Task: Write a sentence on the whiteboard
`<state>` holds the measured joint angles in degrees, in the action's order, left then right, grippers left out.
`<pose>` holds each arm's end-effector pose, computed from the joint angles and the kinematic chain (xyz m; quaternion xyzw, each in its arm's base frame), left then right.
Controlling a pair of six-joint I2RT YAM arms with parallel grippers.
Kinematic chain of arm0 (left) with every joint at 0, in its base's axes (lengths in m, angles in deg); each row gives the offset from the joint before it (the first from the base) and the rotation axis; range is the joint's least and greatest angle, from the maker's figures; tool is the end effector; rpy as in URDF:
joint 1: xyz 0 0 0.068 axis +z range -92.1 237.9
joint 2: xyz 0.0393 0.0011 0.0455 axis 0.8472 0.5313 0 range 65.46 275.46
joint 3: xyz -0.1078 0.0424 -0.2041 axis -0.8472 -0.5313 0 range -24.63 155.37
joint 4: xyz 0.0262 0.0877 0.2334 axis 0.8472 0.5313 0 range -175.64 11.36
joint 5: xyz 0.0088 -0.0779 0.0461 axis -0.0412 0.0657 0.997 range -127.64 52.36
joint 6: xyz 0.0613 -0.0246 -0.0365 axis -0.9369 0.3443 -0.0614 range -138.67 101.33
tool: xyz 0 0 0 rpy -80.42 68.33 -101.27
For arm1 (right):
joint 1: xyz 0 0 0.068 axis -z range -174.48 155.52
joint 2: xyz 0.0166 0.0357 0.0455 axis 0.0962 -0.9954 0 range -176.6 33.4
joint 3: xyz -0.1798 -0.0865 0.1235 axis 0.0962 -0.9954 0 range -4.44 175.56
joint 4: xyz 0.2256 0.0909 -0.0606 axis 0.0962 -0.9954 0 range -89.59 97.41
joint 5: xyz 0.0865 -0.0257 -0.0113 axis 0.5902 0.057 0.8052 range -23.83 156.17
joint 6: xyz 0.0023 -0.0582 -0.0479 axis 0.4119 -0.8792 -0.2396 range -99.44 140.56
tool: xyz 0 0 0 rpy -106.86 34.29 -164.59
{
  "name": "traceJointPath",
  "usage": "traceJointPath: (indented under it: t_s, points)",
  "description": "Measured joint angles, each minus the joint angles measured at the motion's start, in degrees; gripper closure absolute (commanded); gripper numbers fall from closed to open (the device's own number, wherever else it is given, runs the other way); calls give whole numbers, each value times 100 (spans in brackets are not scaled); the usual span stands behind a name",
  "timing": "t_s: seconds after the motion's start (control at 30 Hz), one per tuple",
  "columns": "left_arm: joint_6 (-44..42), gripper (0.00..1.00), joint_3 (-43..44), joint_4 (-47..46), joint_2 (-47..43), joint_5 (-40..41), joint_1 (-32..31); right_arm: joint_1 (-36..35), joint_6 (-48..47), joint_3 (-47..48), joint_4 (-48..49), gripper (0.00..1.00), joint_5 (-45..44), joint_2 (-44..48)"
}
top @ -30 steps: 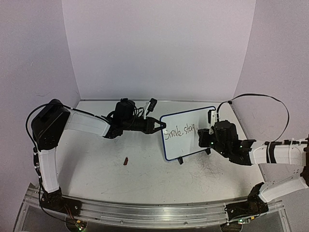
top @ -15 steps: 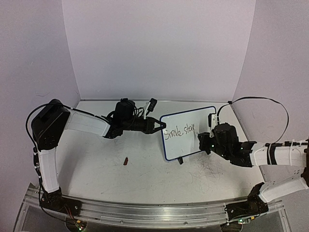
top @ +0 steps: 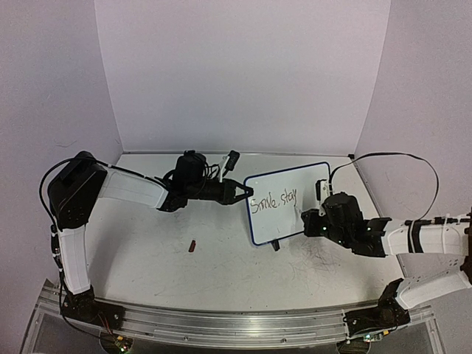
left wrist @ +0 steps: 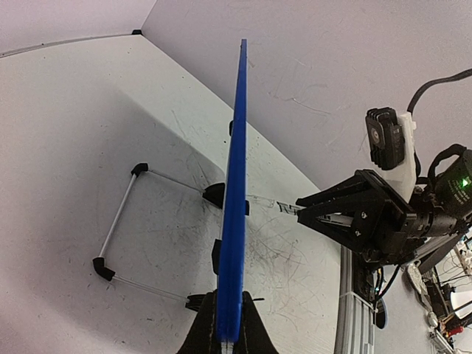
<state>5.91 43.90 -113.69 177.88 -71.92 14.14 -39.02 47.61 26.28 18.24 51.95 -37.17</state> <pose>0.2909 -0.3284 0.1677 0.3022 0.7221 -0.5182 0.3446 0.2116 0.1864 0.1556 -0.0680 0.8547 0.2080 0.4708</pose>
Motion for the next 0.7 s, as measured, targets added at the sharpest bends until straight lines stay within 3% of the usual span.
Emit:
traceJointPath:
  t_s: [0.3, 0.7]
  points:
    - [-17, 100, -2, -2, -9, -4, 0, -210, -15, 22, -140, 100, 107, 289]
    - [-57, 100, -42, -23, -31, -4, 0, 266, -362, 41, -181, 100, -27, 715]
